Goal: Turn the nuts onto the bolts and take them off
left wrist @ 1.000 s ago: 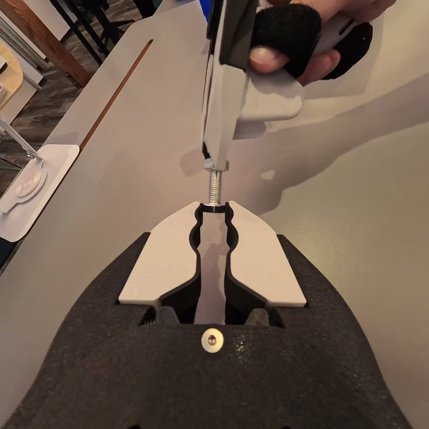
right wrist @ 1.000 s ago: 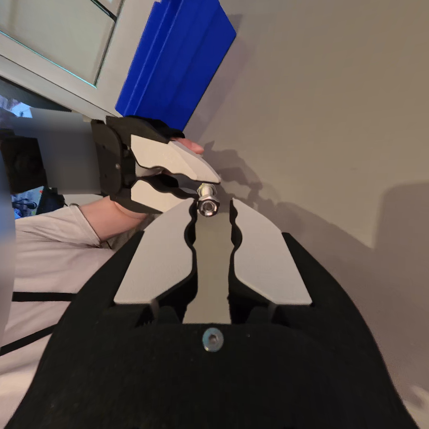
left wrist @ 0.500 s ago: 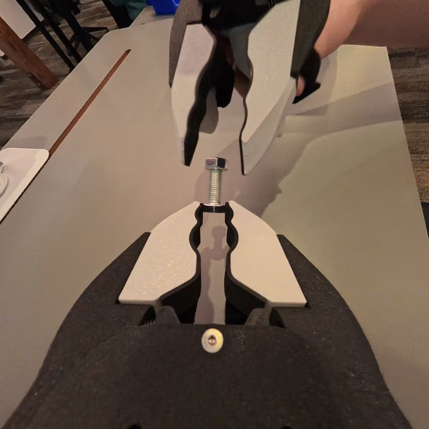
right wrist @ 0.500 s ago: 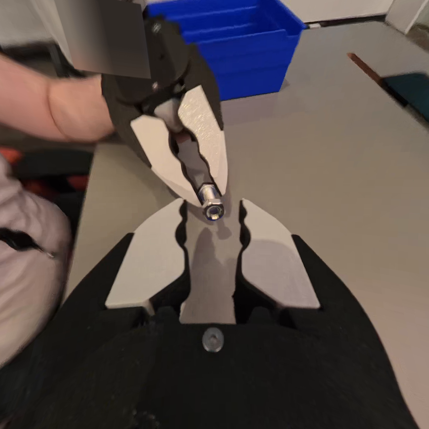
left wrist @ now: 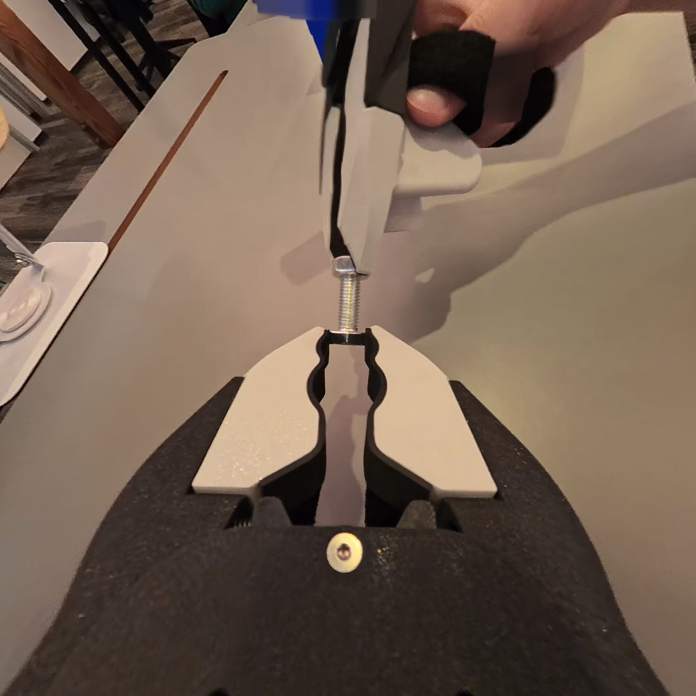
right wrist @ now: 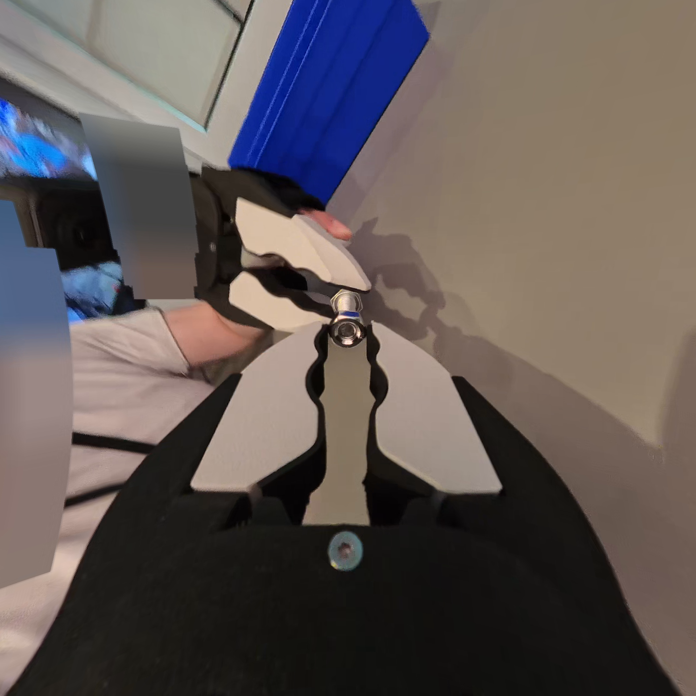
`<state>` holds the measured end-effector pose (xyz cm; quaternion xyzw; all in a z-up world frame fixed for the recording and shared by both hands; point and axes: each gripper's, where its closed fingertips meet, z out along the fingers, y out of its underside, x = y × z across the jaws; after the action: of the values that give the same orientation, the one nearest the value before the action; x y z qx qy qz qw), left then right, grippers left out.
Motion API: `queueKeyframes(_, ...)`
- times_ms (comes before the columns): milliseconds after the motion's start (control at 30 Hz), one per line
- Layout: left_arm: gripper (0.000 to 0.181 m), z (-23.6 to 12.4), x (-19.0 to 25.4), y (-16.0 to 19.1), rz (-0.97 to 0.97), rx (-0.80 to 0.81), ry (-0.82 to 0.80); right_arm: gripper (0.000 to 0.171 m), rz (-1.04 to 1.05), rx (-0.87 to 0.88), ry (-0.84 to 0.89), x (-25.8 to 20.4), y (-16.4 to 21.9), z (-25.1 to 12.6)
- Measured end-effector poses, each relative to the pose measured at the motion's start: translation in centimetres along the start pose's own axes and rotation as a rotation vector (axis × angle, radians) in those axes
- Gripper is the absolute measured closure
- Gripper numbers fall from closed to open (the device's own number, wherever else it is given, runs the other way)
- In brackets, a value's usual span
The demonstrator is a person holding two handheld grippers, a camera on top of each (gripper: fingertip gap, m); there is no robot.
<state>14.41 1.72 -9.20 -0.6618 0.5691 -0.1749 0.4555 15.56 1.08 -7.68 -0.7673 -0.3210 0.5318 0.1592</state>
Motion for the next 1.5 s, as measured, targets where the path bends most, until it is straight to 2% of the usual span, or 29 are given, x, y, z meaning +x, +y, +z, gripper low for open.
queueKeyframes(67,0.164,-0.1,0.5,-0.1,-0.009,0.01,0.039,0.152,-0.243,-0.061,0.03,-0.2,0.4,-0.1)
queueKeyframes(167,0.164,-0.2,1.4,-0.5,-0.008,0.026,0.096,0.152,-0.727,-0.113,0.107,-0.6,1.1,-0.4)
queueKeyframes(200,0.164,-0.2,1.5,-0.5,-0.001,0.026,0.093,0.152,-0.825,-0.114,0.142,-0.6,1.1,-0.4)
queueKeyframes(267,0.164,-0.1,1.4,-0.3,0.017,0.018,0.081,0.152,-0.867,-0.108,0.182,-0.5,1.0,-0.4)
queueKeyframes(333,0.164,-0.1,1.1,-0.4,0.017,0.019,0.062,0.148,-0.759,-0.051,0.167,-0.6,0.6,-0.2)
queueKeyframes(433,0.164,0.0,0.6,-0.1,0.038,0.003,0.022,0.128,-0.444,0.032,0.143,-0.4,-0.1,-0.3)
queueKeyframes(533,0.164,0.1,0.2,0.0,0.05,-0.003,-0.01,0.128,-0.132,0.09,0.11,0.1,-0.4,-0.7)
queueKeyframes(633,0.164,0.1,-0.1,0.0,0.072,-0.006,-0.039,0.134,0.13,0.108,0.082,0.8,-0.1,-0.8)
queueKeyframes(733,0.164,0.1,-0.1,0.0,0.084,-0.014,-0.048,0.14,0.196,0.096,0.042,0.8,0.2,-0.4)
queueKeyframes(800,0.164,0.2,0.0,0.2,0.091,-0.023,-0.048,0.153,0.2,0.087,0.012,0.4,0.3,-0.2)
queueKeyframes(900,0.164,0.2,0.2,0.2,0.076,-0.021,-0.026,0.154,0.054,0.035,0.046,0.5,0.5,-0.2)
queueKeyframes(1100,0.164,-0.2,1.7,-0.5,0.049,0.023,0.083,0.154,-0.77,-0.126,0.167,0.1,1.7,-0.7)
queueKeyframes(1167,0.164,-0.1,1.7,-0.4,0.059,0.015,0.078,0.154,-0.88,-0.125,0.222,0.2,1.6,-0.6)
queueKeyframes(1233,0.164,-0.1,1.3,-0.4,0.068,0.018,0.055,0.153,-0.82,-0.076,0.22,0.2,1.3,-0.5)
queueKeyframes(1300,0.164,-0.2,1.0,-0.5,0.072,0.023,0.03,0.132,-0.604,0.013,0.183,0.1,0.5,-0.5)
queueKeyframes(1367,0.164,-0.3,0.7,-0.6,0.083,0.026,0.008,0.127,-0.355,0.092,0.123,0.1,-0.2,-0.8)
queueKeyframes(1500,0.164,-0.3,0.3,-0.6,0.106,0.026,-0.025,0.131,0.13,0.181,-0.072,0.0,-0.5,-1.2)
